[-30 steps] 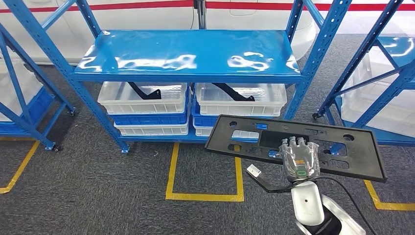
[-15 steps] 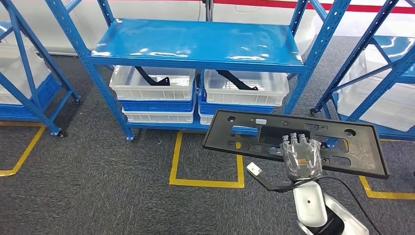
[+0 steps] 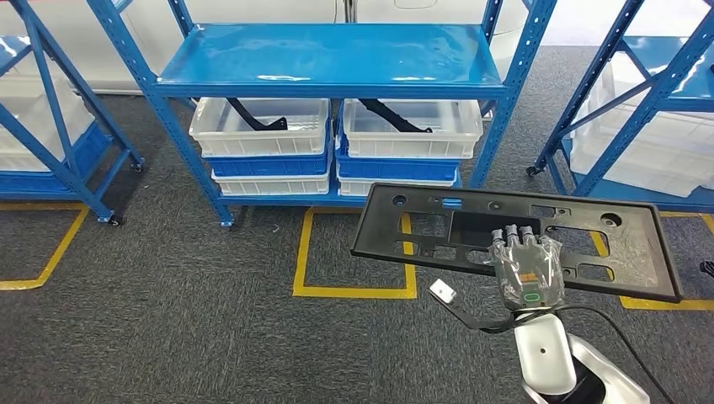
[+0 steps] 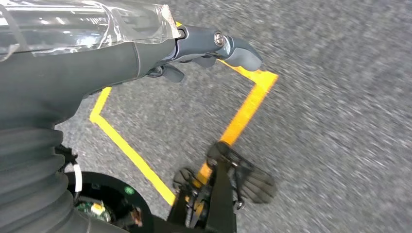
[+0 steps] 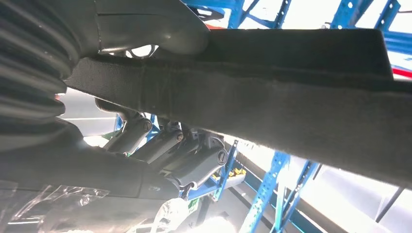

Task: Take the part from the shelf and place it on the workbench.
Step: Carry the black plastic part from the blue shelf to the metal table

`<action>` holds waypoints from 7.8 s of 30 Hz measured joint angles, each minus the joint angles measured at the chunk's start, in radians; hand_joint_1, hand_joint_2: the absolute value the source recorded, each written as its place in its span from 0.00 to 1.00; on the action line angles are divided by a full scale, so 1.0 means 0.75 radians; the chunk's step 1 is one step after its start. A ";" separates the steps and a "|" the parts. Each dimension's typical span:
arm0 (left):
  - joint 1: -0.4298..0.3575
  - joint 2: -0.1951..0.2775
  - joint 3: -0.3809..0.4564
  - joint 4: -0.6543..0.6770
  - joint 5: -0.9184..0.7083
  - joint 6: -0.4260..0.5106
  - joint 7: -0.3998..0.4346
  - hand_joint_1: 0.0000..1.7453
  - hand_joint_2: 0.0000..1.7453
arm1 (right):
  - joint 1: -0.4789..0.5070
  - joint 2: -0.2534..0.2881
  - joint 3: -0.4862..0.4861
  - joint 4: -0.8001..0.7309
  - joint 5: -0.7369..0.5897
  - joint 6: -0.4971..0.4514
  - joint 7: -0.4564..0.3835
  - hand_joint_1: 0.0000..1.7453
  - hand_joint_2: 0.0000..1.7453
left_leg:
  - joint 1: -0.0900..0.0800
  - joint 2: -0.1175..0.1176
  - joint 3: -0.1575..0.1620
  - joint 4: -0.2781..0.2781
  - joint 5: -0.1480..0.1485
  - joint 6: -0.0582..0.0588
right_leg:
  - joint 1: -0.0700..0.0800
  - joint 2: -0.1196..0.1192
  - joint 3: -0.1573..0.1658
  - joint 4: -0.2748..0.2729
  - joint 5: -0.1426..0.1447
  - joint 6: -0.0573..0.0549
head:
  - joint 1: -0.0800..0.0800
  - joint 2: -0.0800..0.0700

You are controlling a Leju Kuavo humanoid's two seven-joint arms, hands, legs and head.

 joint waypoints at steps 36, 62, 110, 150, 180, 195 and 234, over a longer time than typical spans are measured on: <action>0.004 0.003 0.016 0.000 0.324 0.012 0.028 0.00 1.00 | 0.073 -0.008 -0.202 -0.070 -0.035 -0.112 -0.108 1.00 1.00 | 0.022 0.018 0.121 -0.038 0.032 -0.027 | -0.008 -0.062 -0.009 0.005 -0.008 0.008 | -0.001 0.000; -0.003 -0.019 0.015 0.000 0.267 0.034 0.038 0.00 1.00 | -0.057 0.027 -0.189 -0.023 -0.069 -0.128 -0.056 1.00 1.00 | 0.009 -0.035 -0.011 0.128 -0.053 -0.010 | -0.018 -0.012 -0.049 0.039 -0.007 0.021 | -0.002 0.001; -0.165 -0.144 -0.101 0.013 -0.135 0.040 0.221 0.00 1.00 | -0.330 0.219 0.014 0.292 -0.214 -0.333 -0.095 1.00 1.00 | 0.003 -0.060 0.143 -0.228 0.136 0.057 | -0.011 0.007 -0.259 0.462 -0.180 0.068 | 0.001 0.001; -0.824 -0.207 -0.784 0.097 -0.698 -0.724 -0.467 0.00 1.00 | -0.138 0.069 -0.032 0.169 -0.161 -0.140 0.000 1.00 1.00 | 0.006 -0.137 0.059 -0.146 0.125 0.005 | -0.036 0.039 -0.128 0.111 -0.006 0.050 | 0.000 0.001; -0.766 -0.219 -1.267 0.107 -0.694 -0.682 -0.626 0.00 1.00 | -0.321 0.101 0.096 0.215 -0.211 -0.196 -0.020 1.00 1.00 | 0.011 -0.181 0.025 -0.147 0.149 0.008 | -0.043 0.055 -0.174 0.157 -0.013 0.057 | 0.001 0.000; -0.720 -0.218 -1.278 0.108 -0.690 -0.770 -0.626 0.00 1.00 | -0.318 0.101 0.110 0.241 -0.212 -0.237 -0.007 1.00 1.00 | -0.085 0.087 0.043 -0.177 0.162 0.089 | 0.002 -0.141 -0.127 0.140 -0.044 0.018 | -0.001 0.001; -0.225 -0.134 -0.684 0.112 -0.610 -0.460 -0.200 0.00 1.00 | -0.364 0.165 0.144 0.349 -0.235 -0.245 -0.034 1.00 1.00 | -0.041 -0.058 0.130 -0.252 0.178 0.094 | -0.009 0.010 -0.253 0.480 -0.225 0.065 | 0.001 0.001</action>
